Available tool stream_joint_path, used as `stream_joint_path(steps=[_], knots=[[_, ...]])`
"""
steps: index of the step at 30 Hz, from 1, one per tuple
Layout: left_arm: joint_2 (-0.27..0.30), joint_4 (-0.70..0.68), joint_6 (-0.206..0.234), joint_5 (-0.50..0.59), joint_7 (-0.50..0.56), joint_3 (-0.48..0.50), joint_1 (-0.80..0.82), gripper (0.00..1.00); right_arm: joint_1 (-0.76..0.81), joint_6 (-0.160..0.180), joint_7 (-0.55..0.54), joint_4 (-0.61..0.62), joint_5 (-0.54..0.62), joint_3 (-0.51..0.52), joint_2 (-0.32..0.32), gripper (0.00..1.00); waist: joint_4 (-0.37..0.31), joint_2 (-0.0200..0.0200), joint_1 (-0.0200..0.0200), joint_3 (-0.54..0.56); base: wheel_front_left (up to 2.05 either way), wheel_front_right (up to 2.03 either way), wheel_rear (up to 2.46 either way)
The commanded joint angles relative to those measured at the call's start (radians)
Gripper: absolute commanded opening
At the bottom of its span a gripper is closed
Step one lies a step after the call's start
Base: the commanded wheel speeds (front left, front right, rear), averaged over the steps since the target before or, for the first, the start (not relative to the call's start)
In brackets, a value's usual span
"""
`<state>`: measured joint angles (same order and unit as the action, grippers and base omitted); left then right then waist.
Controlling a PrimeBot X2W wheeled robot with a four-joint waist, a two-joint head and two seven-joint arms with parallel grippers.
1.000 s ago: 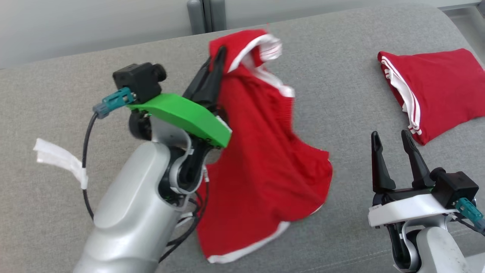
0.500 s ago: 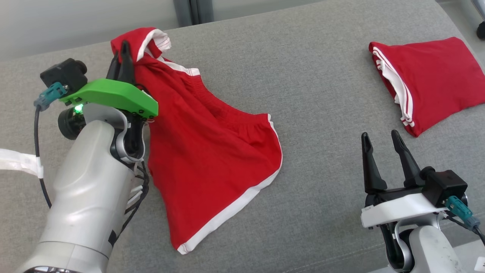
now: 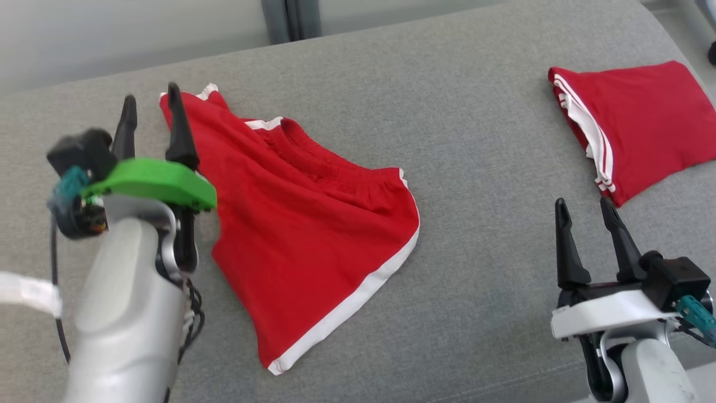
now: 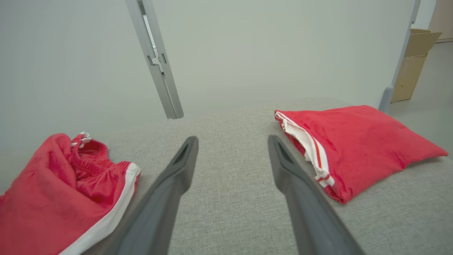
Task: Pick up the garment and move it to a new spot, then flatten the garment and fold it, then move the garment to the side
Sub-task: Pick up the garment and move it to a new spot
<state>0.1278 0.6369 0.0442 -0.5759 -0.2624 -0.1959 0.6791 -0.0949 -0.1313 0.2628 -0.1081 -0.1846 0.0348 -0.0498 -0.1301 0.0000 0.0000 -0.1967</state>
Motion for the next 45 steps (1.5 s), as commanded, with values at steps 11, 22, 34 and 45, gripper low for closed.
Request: stream_joint_path(steps=[11, 22, 34, 45], knots=[[-0.072, -0.301, -0.026, 0.165, -0.003, 0.096, -0.441, 1.00, 0.104, 0.001, 0.002, 0.009, 0.063, 0.114, -0.002, 1.00, 0.136, 0.0000, 0.0000, 0.128, 0.00, 0.00, 0.00], [-0.076, -0.485, -0.066, 0.269, -0.002, 0.109, -0.749, 1.00, 0.169, 0.001, 0.002, -0.003, 0.069, 0.128, -0.002, 1.00, 0.181, 0.0000, 0.0000, 0.191, 0.00, 0.00, 0.00], [-0.076, -0.586, -0.113, 0.314, -0.002, 0.149, -0.926, 1.00, 0.210, 0.001, 0.002, -0.024, 0.071, 0.126, -0.002, 1.00, 0.196, 0.0000, 0.0000, 0.210, 0.00, 0.00, 0.00], [-0.076, -0.575, -0.111, 0.309, -0.002, 0.150, -0.921, 1.00, 0.198, 0.001, 0.002, -0.040, 0.066, 0.108, -0.002, 1.00, 0.196, 0.0000, 0.0000, 0.209, 0.00, 0.00, 0.00]])
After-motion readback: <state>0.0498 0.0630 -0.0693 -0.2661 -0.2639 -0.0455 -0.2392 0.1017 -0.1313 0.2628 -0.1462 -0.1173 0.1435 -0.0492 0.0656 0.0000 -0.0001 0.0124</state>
